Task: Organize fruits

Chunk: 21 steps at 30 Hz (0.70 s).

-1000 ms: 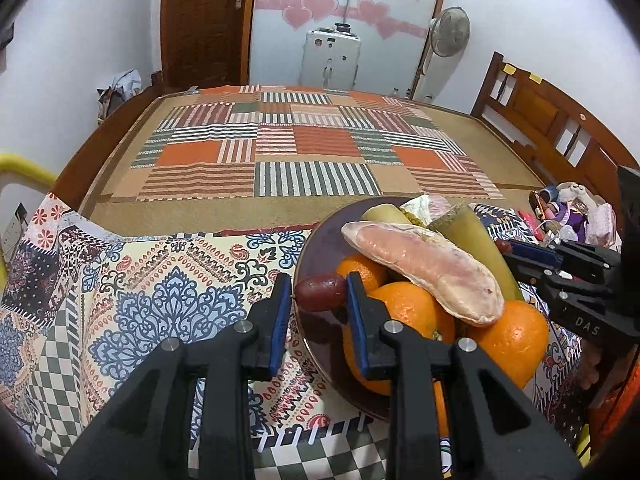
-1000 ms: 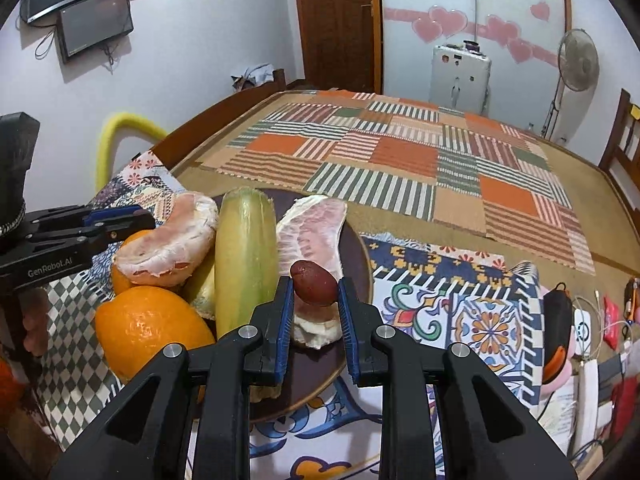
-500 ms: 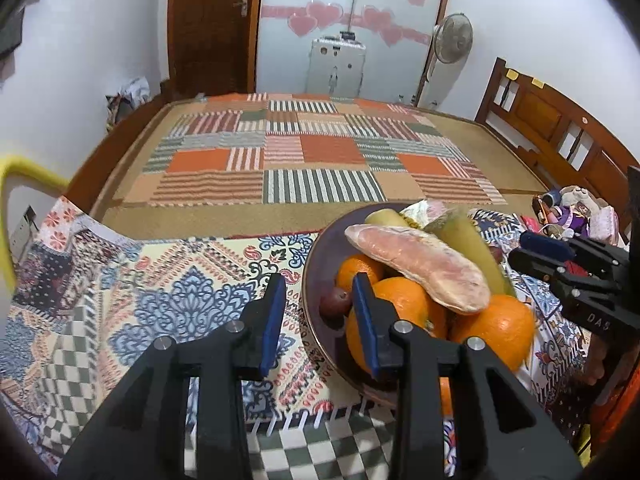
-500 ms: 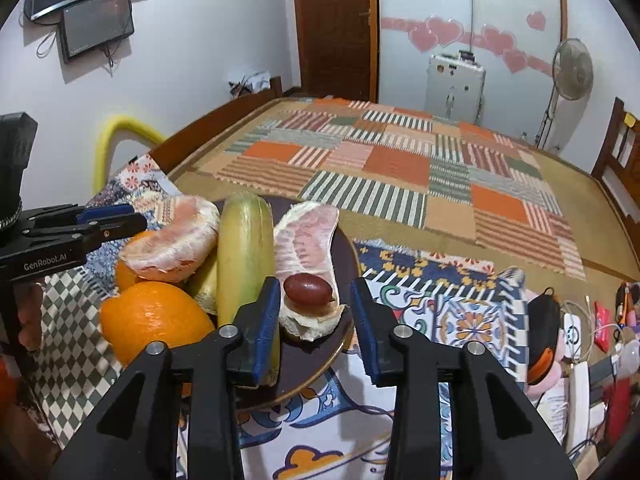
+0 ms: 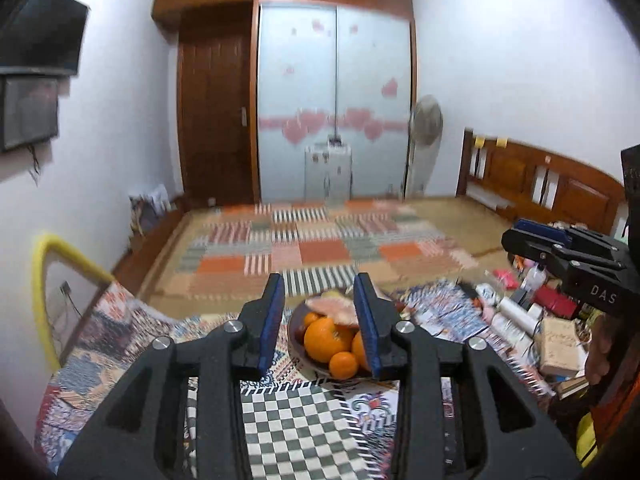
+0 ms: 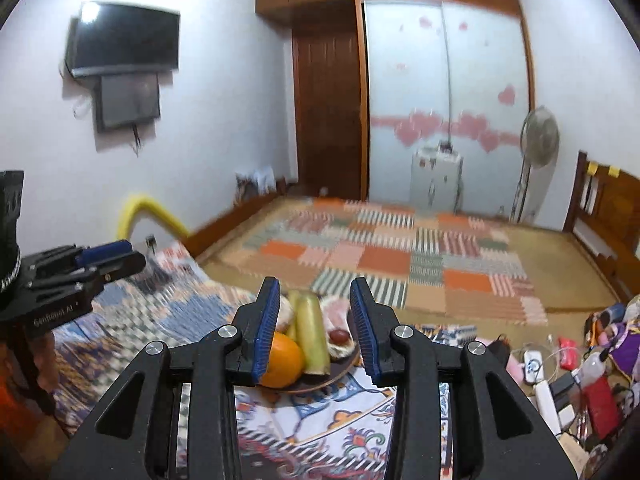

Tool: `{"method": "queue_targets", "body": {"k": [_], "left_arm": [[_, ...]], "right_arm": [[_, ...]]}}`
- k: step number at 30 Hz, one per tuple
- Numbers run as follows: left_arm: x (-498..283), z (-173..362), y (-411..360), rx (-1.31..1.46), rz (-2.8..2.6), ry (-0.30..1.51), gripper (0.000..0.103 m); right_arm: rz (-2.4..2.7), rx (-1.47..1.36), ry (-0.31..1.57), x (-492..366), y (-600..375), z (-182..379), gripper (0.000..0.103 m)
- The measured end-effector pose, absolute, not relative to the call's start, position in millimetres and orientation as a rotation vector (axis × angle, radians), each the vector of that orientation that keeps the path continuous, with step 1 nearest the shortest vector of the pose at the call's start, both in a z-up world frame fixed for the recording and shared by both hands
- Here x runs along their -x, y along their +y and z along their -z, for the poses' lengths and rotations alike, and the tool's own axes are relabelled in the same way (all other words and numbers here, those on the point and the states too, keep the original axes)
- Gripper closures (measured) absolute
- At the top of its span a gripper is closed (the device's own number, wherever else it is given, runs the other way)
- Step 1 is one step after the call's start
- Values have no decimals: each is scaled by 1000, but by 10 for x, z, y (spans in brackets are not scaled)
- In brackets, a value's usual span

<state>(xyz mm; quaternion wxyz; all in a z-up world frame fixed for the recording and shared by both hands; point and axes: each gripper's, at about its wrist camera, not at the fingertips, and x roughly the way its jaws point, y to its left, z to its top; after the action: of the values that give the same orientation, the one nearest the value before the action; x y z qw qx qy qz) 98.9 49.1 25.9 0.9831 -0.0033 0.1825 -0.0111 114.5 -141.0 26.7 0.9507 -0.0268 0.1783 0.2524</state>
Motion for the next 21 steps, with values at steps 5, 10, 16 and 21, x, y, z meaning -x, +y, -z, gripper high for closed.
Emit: {"method": "queue_targets", "body": {"k": [5, 10, 16, 21], "left_arm": [[-380, -504, 357, 6, 15, 262, 59], [48, -597, 238, 10, 5, 201, 48], [347, -606, 207, 11, -15, 156, 29], [462, -586, 191, 10, -24, 139, 16]], "right_arm": [[-512, 31, 231, -544, -1429, -521, 63], [-489, 22, 142, -143, -1432, -604, 44], [-476, -13, 121, -32, -1468, -580, 24], [-453, -8, 118, 50, -1462, -525, 17]]}}
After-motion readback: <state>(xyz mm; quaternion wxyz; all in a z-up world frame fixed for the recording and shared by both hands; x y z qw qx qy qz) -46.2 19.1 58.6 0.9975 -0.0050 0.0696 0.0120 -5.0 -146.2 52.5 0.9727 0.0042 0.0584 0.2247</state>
